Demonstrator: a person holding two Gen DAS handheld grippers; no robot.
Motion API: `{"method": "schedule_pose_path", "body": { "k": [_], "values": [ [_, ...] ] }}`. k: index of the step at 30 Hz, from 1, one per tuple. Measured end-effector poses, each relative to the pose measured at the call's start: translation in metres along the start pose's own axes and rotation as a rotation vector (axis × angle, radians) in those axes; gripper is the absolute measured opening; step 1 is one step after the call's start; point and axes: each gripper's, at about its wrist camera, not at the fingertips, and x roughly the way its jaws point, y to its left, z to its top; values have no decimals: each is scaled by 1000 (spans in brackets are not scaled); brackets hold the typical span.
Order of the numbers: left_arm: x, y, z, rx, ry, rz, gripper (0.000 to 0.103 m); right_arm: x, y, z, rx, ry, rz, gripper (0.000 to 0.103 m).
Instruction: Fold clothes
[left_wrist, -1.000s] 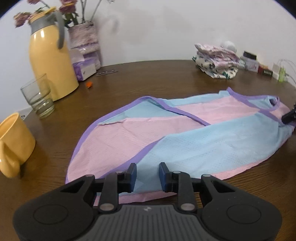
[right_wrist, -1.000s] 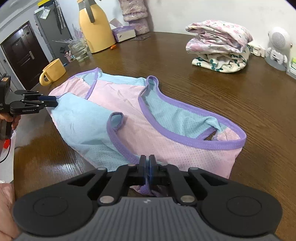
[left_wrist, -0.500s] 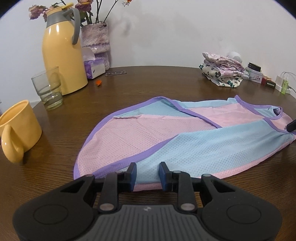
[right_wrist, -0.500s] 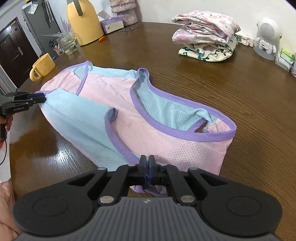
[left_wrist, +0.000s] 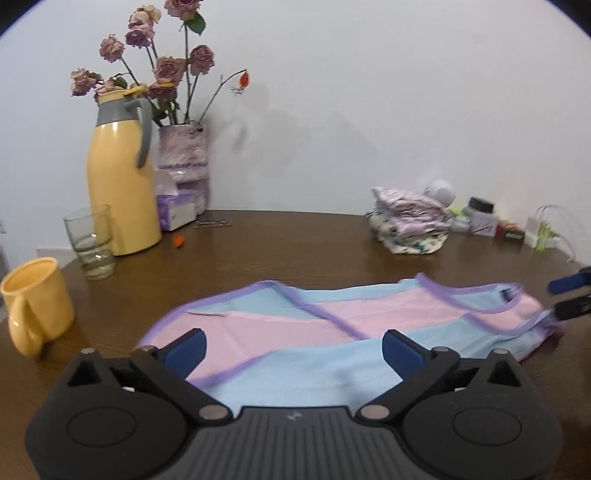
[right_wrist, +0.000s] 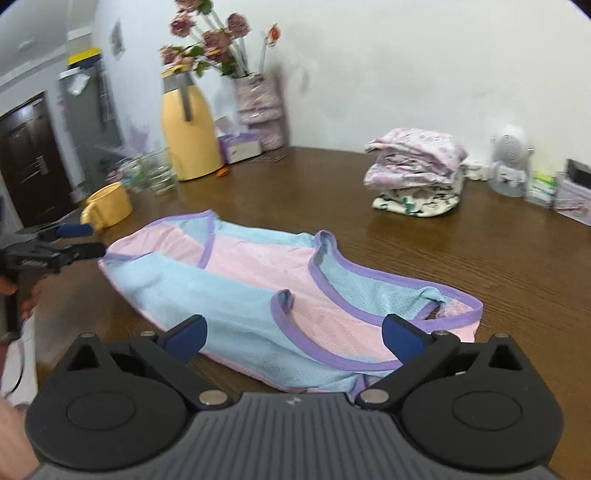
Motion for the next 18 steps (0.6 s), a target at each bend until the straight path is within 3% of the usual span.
{"method": "schedule_pose_path", "body": {
  "k": [5, 9, 18],
  "values": [
    [-1, -22, -8, -102, 10, -12, 102, 0, 31, -10, 9, -65, -206, 103],
    [-4, -34, -13, -116, 31, -21, 102, -1, 49, -15, -28, -82, -336, 103],
    [-15, -44, -17, -126, 40, -21, 102, -7, 56, -30, -65, -70, -319, 103]
  ]
}}
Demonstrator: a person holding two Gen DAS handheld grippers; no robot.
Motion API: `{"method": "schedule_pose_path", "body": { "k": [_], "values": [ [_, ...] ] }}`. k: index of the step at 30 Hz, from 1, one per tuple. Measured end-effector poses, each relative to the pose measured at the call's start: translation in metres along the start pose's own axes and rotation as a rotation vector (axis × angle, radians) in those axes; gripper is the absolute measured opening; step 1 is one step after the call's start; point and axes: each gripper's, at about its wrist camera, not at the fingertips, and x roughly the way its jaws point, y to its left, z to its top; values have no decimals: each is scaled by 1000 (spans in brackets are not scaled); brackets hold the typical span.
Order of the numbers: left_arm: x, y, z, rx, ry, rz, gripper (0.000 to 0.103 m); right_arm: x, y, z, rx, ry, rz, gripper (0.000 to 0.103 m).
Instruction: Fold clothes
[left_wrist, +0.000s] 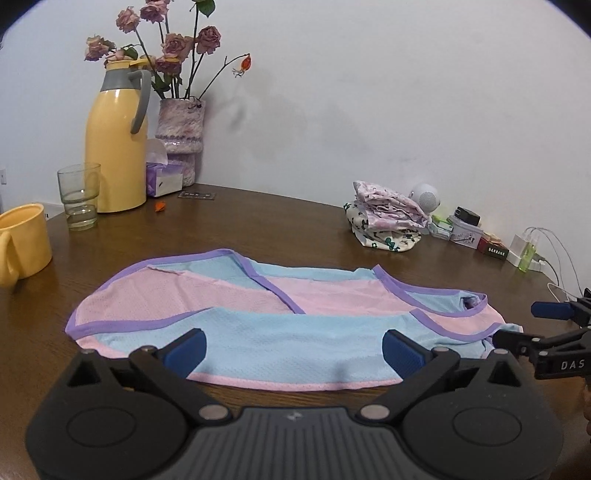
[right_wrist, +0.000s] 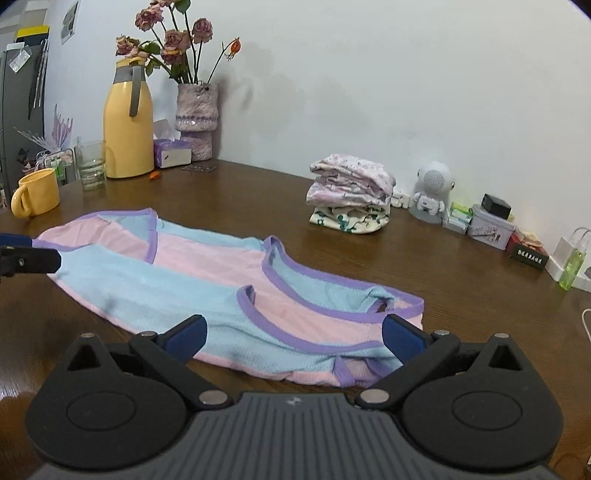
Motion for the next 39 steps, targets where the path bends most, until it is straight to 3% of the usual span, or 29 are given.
{"method": "schedule_pose_path", "body": {
  "k": [6, 9, 15, 19, 22, 28, 30, 35, 39],
  "values": [
    [-3, -3, -3, 1, 15, 3, 102, -1, -15, -8, 96, 19, 99, 103],
    [-4, 0, 0, 2, 9, 12, 102, -8, -31, -9, 169, -33, 146, 103],
    [1, 22, 38, 121, -11, 81, 102, -2, -76, 9, 152, -100, 138, 103],
    [31, 29, 75, 247, 45, 34, 102, 24, -93, 39, 0, -10, 160, 103],
    [64, 31, 100, 316, 113, -19, 101, 55, -103, 59, -42, 94, 168, 103],
    [142, 30, 129, 490, 255, -74, 85, 108, -88, 100, -149, 183, 359, 102],
    [169, 32, 136, 529, 308, -90, 79, 129, -74, 113, -202, 220, 422, 96],
    [215, 42, 145, 548, 405, -142, 77, 191, -42, 135, -281, 335, 473, 74],
    [234, 51, 146, 575, 484, -200, 67, 224, -36, 143, -286, 405, 521, 73]
  ]
}}
